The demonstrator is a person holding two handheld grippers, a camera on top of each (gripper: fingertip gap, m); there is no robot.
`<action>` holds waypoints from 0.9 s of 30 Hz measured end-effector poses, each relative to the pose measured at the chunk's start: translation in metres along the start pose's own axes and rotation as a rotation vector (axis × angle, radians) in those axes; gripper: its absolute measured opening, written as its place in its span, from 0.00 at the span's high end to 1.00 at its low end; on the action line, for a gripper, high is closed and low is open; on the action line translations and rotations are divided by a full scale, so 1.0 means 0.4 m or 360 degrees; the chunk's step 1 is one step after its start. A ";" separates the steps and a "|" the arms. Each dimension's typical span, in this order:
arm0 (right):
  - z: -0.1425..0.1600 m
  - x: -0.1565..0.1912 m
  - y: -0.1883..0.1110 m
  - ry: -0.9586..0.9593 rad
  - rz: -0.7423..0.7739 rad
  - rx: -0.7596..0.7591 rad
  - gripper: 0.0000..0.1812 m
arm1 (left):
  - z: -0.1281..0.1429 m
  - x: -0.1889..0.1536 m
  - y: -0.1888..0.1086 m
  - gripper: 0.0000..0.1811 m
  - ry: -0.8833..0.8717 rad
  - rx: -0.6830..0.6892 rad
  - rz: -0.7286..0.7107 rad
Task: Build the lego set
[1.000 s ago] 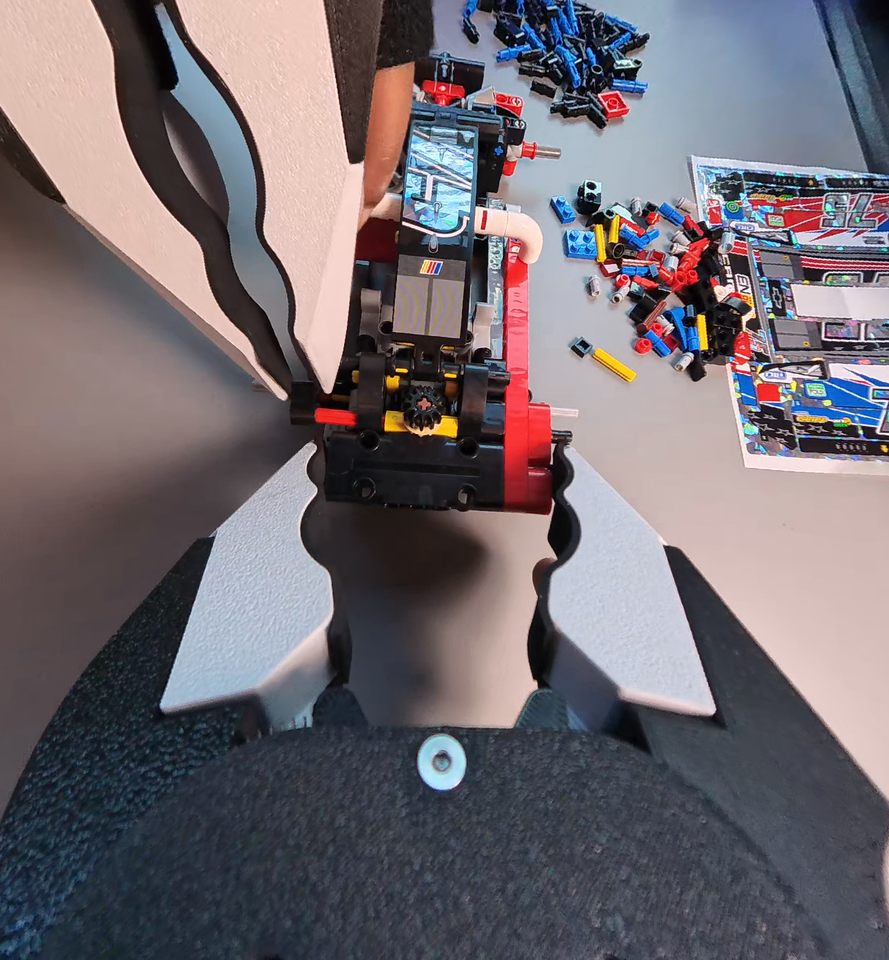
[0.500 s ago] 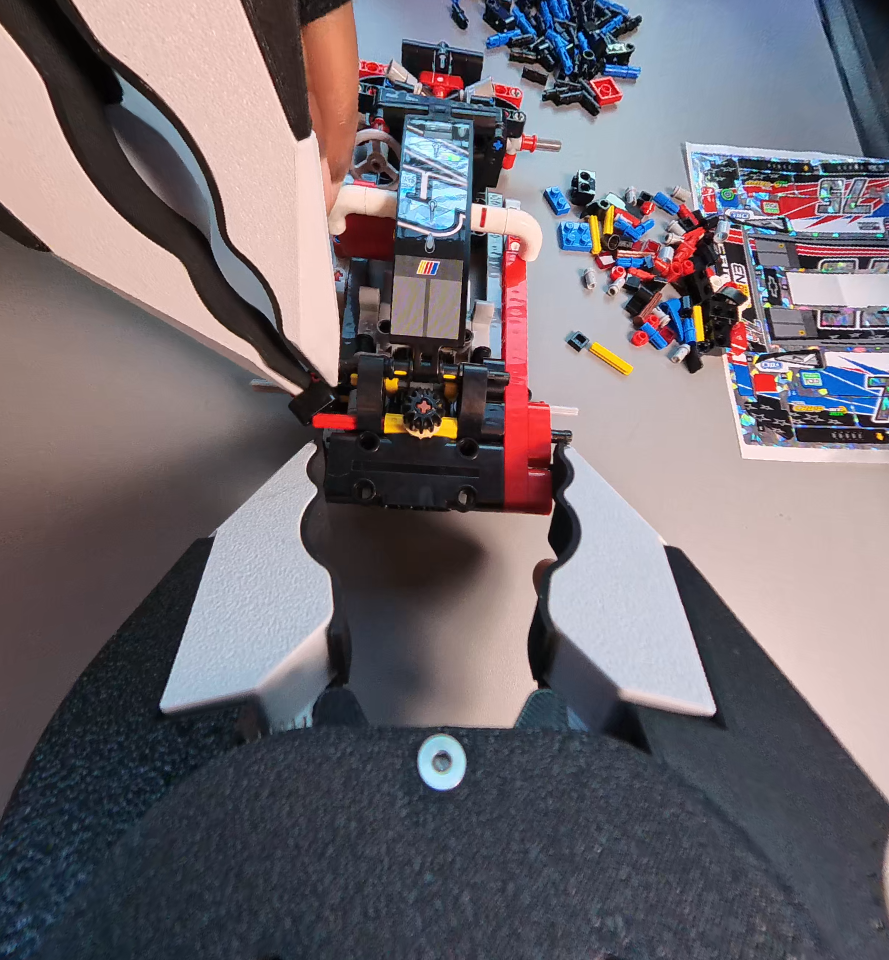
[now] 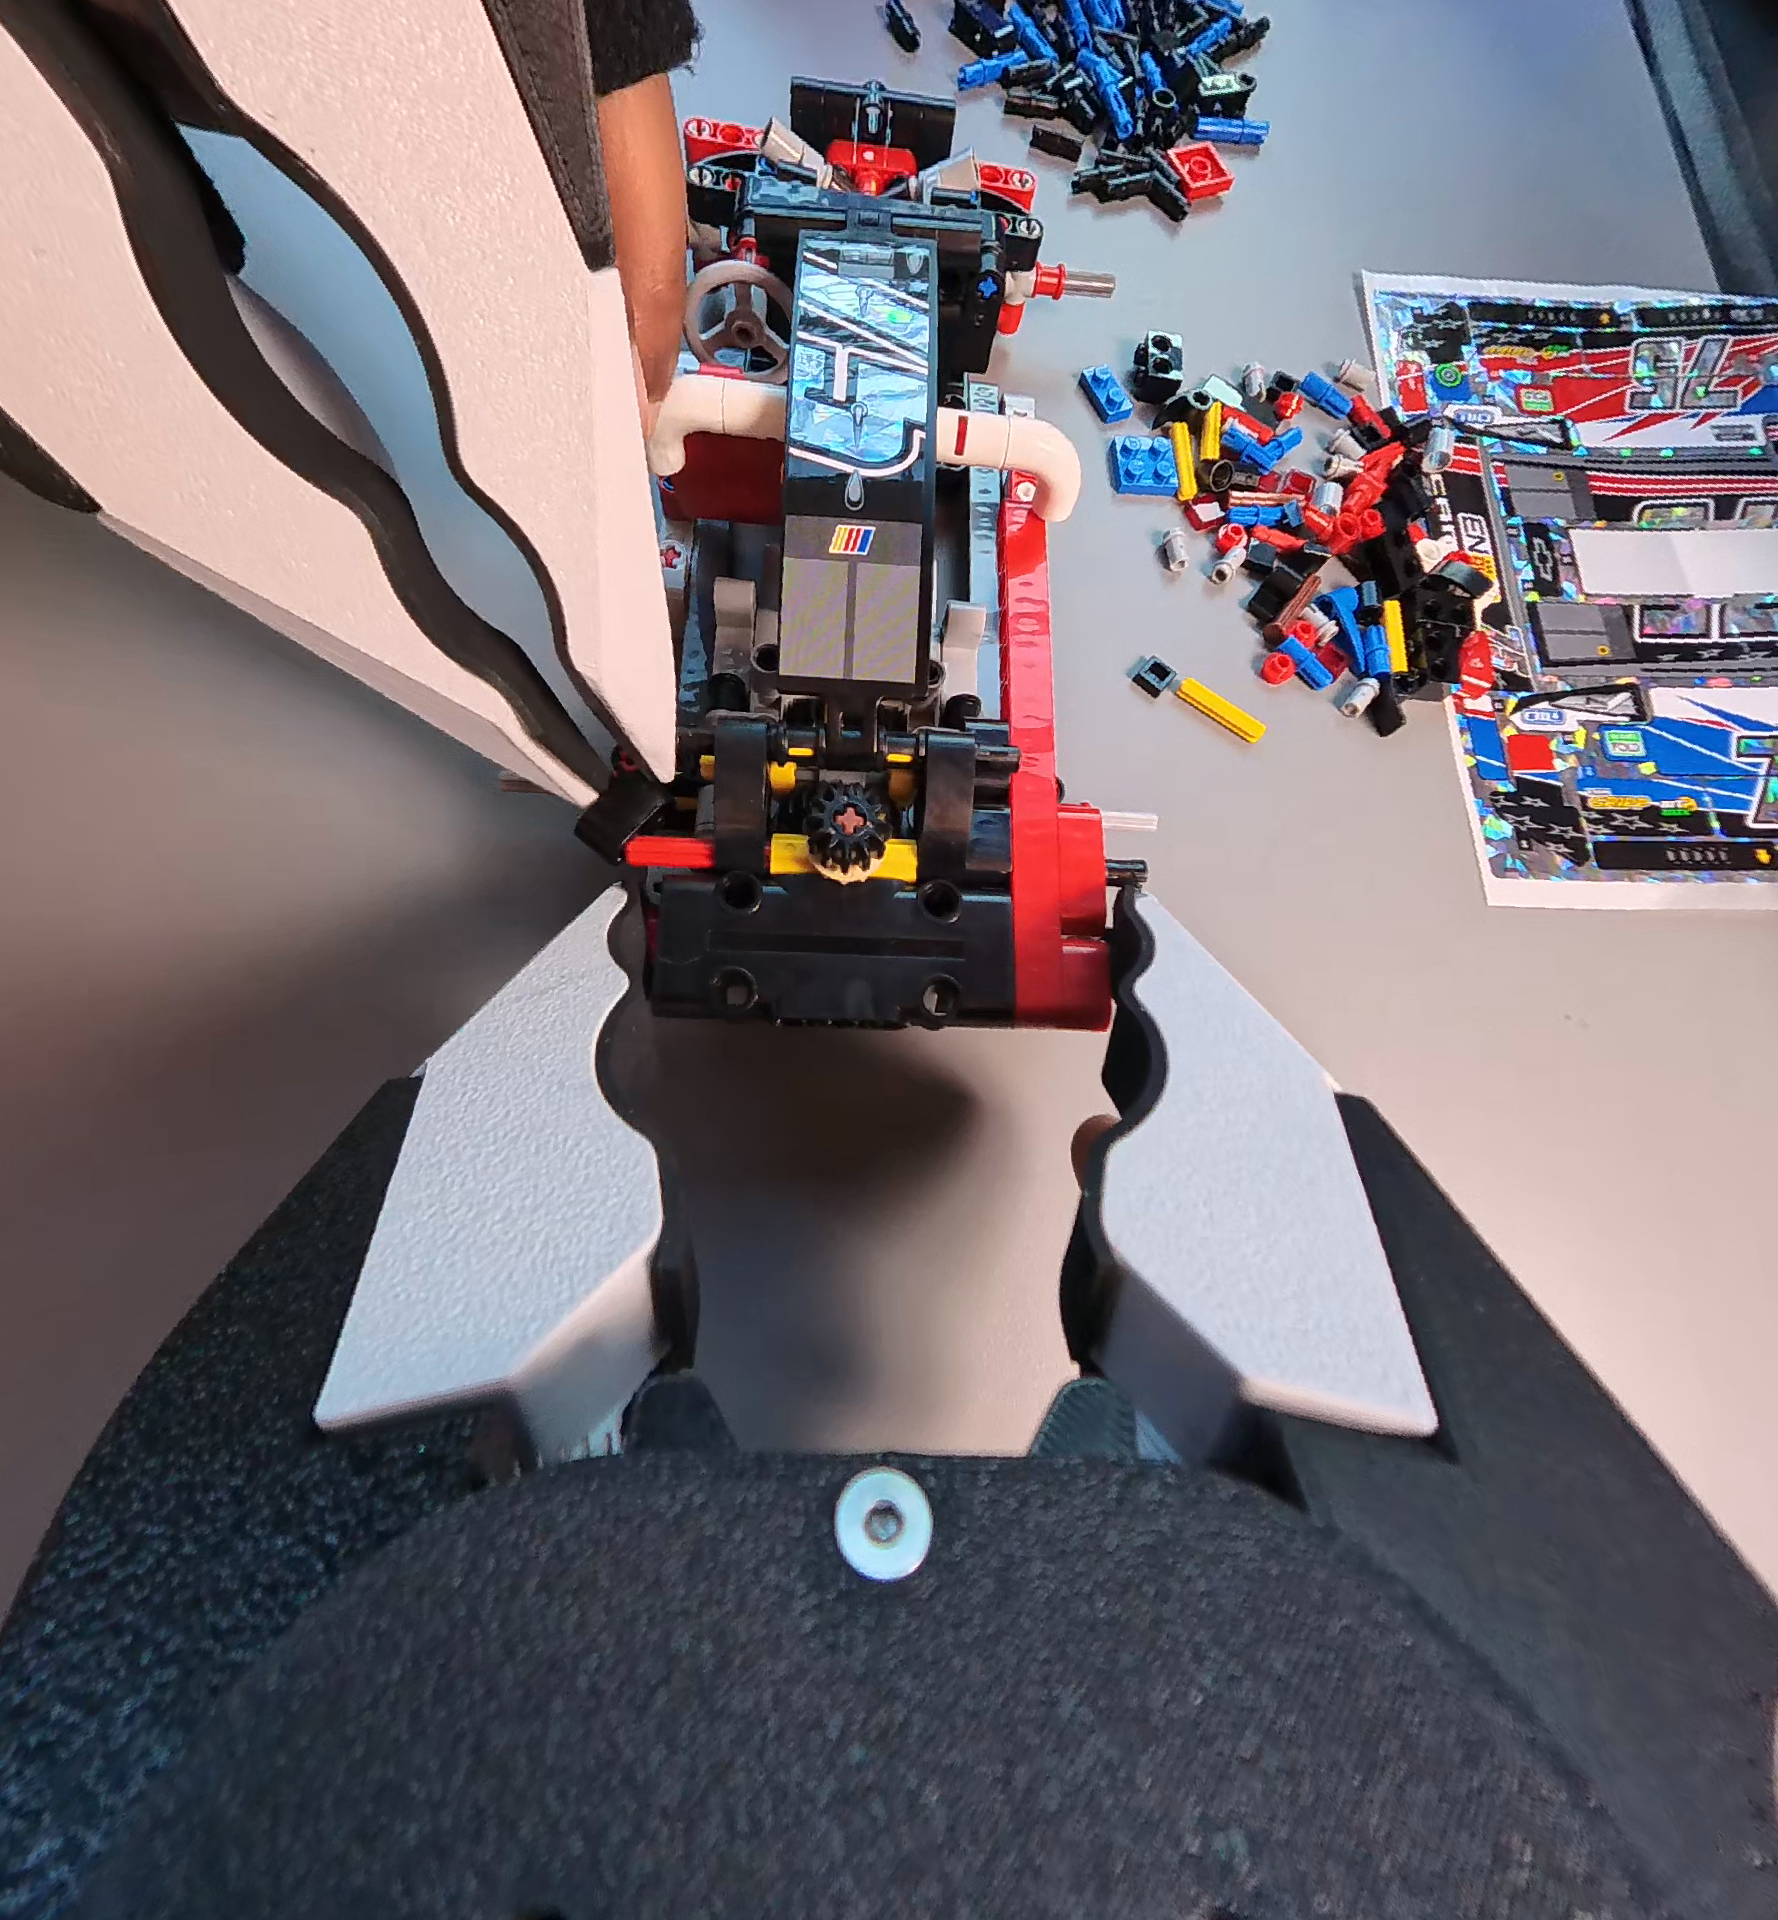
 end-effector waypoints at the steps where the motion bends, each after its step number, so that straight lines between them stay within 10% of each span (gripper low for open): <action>1: 0.000 0.000 0.000 0.0004 0.0001 0.0001 0.53 | 0.000 -0.003 0.000 0.96 -0.0005 -0.0009 0.0011; 27: 0.001 0.002 0.006 -0.0028 0.0030 0.0024 0.50 | -0.015 0.001 0.005 0.97 -0.0137 0.0162 0.0182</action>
Point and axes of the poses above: each gripper's, where its closed fingertips meet, y out along the fingers, z out of its underside, x = y × z across the jaws, the point moved 4 cm from there along -y, back along the fingers, and after that the axes turned 3 degrees about -z, right-handed, at the moved point
